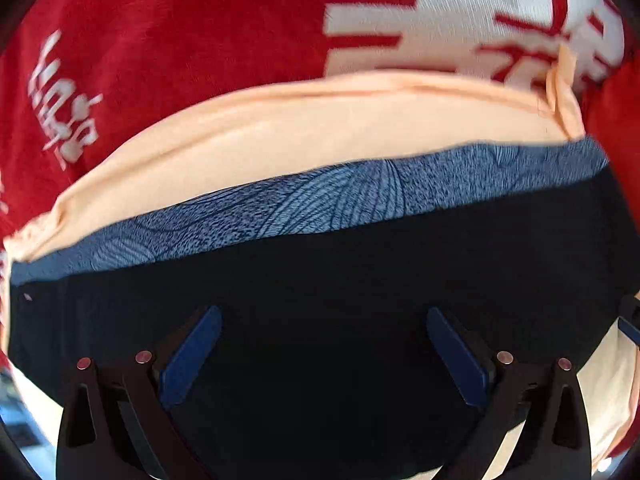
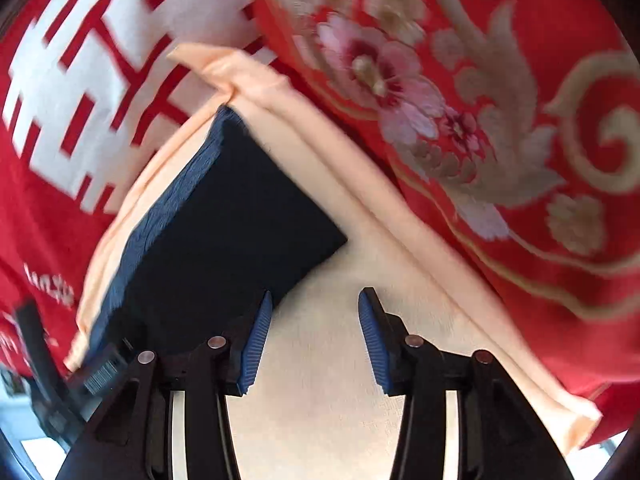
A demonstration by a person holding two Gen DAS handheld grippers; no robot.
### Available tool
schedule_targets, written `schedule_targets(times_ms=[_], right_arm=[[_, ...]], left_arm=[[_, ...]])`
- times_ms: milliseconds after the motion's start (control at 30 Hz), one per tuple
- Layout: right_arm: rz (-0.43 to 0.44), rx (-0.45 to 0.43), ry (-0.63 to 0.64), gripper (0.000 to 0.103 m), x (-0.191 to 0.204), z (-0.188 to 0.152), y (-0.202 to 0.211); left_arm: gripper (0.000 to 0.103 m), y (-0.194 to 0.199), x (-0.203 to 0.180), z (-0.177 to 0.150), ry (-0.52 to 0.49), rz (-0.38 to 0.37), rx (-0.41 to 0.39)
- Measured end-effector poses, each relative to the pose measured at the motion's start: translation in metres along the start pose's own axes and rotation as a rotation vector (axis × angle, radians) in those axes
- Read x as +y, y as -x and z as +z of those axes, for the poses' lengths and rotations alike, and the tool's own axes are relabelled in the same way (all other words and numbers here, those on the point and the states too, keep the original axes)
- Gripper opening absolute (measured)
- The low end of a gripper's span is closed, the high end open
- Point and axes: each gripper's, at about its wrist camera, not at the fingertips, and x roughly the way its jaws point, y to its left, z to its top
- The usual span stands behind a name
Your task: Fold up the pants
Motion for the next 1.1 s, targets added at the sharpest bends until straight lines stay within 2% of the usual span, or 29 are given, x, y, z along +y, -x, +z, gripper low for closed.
schedule_targets(times_ms=[33, 100, 233, 300, 367, 433, 500, 567, 633, 700, 733, 833, 933, 1033, 1100], right_arm=[[-0.015, -0.031, 0.065, 0.026, 0.012, 0.009, 0.001], [-0.011, -0.103, 0.203, 0.022, 0.040, 0.007, 0.017], [0.013, -0.127, 0.337, 0.019, 0.064, -0.012, 0.035], [-0.016, -0.121, 0.296, 0.019, 0.053, -0.012, 0.033], [-0.059, -0.070, 0.204, 0.019, 0.029, -0.003, 0.018], [-0.068, -0.033, 0.140, 0.020, 0.004, 0.003, 0.011], [-0.063, -0.042, 0.129, 0.020, -0.008, 0.000, 0.018], [0.023, -0.021, 0.101, 0.020, -0.015, -0.006, 0.023], [0.163, 0.034, 0.036, 0.030, -0.022, -0.012, 0.018], [0.249, 0.067, -0.035, 0.055, -0.025, -0.018, 0.009], [0.278, 0.072, -0.078, 0.056, -0.028, -0.022, 0.005], [0.333, 0.047, -0.170, 0.056, -0.032, -0.023, -0.006], [0.405, 0.016, -0.202, 0.056, -0.029, -0.022, -0.013], [0.498, 0.021, -0.235, 0.056, -0.027, -0.025, -0.027], [0.539, -0.019, -0.236, 0.055, -0.026, -0.026, -0.031]], left_arm=[[0.103, 0.000, 0.002, -0.001, 0.013, -0.009, 0.002], [0.103, 0.000, 0.005, 0.000, 0.025, -0.015, 0.019], [0.103, 0.002, 0.000, 0.004, -0.029, 0.007, 0.018], [0.103, 0.005, -0.004, 0.005, -0.054, 0.020, 0.014], [0.103, 0.006, -0.007, 0.006, -0.060, 0.026, 0.012], [0.103, 0.008, -0.012, 0.005, -0.056, 0.028, 0.007], [0.103, 0.009, -0.013, 0.004, -0.049, 0.029, -0.001], [0.103, 0.009, -0.014, 0.000, -0.044, 0.024, -0.002], [0.103, 0.009, -0.008, 0.002, -0.037, 0.020, 0.007], [0.103, 0.008, 0.000, -0.002, -0.030, 0.013, 0.014], [0.103, 0.001, -0.009, -0.006, -0.027, 0.010, 0.017], [0.103, 0.000, -0.005, -0.004, -0.027, 0.002, 0.019], [0.103, -0.003, 0.001, -0.003, -0.018, -0.012, 0.017], [0.103, -0.010, 0.014, -0.006, -0.010, -0.020, 0.012], [0.103, -0.011, 0.017, -0.008, -0.010, -0.025, 0.004]])
